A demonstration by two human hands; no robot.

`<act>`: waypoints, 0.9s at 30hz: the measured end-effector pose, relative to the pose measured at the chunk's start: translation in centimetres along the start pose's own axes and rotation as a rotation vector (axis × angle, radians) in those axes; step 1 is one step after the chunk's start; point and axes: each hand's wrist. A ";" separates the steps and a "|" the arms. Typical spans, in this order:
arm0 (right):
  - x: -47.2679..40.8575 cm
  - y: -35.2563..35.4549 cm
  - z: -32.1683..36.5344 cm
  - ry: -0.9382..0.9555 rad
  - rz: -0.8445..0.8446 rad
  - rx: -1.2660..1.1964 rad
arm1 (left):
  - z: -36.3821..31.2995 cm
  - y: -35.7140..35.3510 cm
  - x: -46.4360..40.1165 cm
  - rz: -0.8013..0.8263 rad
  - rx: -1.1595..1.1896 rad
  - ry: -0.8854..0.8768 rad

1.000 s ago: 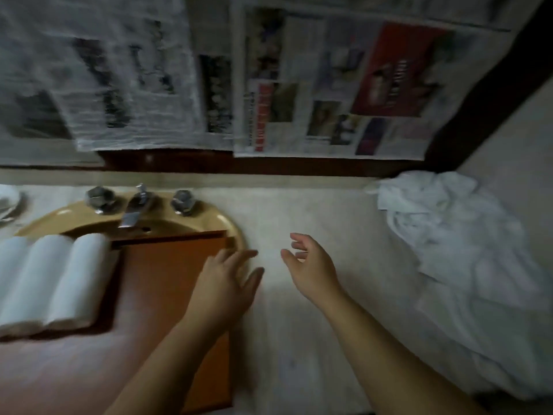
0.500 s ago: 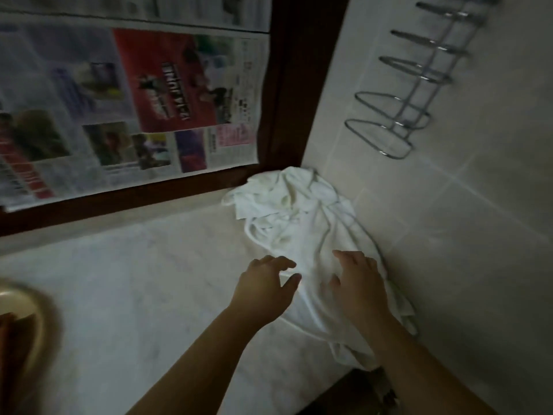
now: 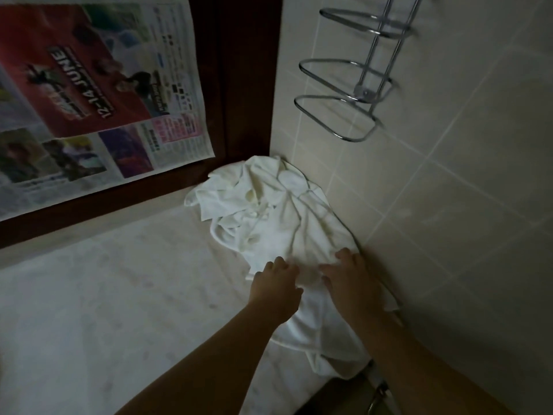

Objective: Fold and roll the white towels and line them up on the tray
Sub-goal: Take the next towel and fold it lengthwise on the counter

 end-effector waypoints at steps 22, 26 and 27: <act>-1.9 4.6 -1.4 0.003 -0.351 -0.287 | 1.6 11.7 6.1 -0.582 0.316 0.115; -2.7 9.1 -0.1 0.067 -0.277 -0.466 | 5.5 17.6 10.4 -0.628 0.156 0.139; -2.5 10.5 0.9 0.112 -0.237 -0.515 | 6.1 19.0 11.7 -0.646 0.141 0.136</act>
Point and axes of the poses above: each hand's wrist, its own x-axis away from the middle knuckle, its own y-axis out of the back of the hand, z = x × y, and after that the axes turned 6 degrees about -x, right-handed
